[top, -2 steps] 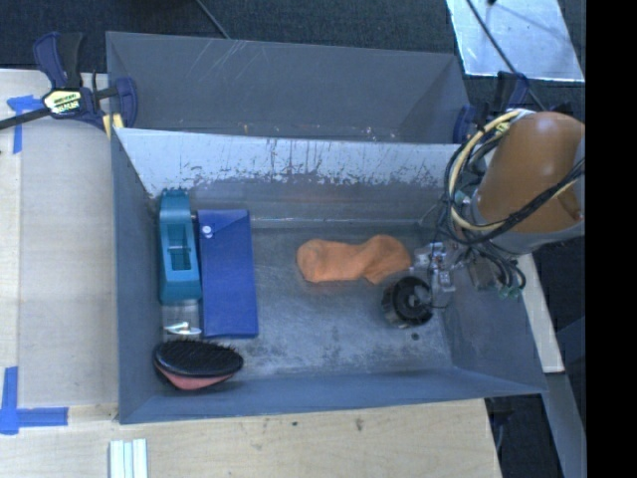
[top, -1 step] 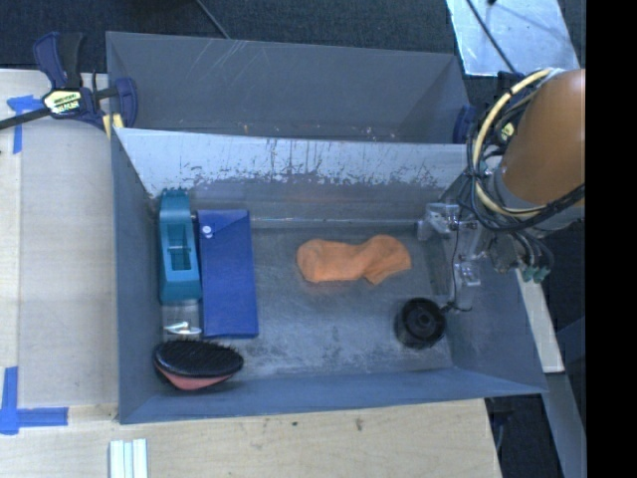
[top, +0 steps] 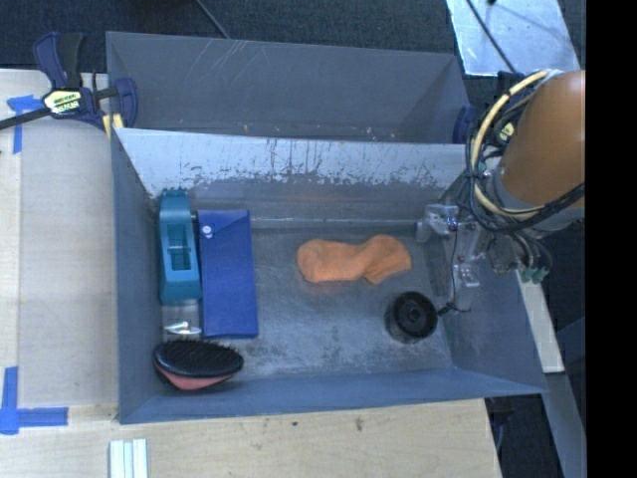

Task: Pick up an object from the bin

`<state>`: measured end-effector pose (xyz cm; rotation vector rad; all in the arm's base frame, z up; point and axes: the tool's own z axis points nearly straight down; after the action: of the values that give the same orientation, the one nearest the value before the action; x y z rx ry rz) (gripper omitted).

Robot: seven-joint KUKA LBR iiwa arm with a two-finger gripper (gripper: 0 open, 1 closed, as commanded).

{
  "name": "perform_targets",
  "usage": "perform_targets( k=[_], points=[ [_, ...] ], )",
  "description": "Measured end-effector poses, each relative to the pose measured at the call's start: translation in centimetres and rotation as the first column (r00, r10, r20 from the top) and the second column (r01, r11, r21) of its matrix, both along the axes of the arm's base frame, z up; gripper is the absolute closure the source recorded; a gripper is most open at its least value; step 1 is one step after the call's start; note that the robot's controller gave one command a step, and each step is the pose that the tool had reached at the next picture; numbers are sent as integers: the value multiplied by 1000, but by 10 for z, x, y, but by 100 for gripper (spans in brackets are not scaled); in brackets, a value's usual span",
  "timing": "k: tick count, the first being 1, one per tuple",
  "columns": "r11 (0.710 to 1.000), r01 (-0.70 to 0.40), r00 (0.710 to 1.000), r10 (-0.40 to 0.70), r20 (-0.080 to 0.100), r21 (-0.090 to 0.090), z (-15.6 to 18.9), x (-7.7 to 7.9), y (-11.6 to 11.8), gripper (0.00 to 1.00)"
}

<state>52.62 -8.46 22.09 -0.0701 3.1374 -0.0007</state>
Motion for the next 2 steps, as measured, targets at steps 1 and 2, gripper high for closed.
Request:
perform_targets(
  k=[1,2],
  points=[
    [1000,-30,1000,30,6,-2,-62,16,-2,0],
    [999,50,999,-50,-3,1,-91,27,-9,0]
  ],
)
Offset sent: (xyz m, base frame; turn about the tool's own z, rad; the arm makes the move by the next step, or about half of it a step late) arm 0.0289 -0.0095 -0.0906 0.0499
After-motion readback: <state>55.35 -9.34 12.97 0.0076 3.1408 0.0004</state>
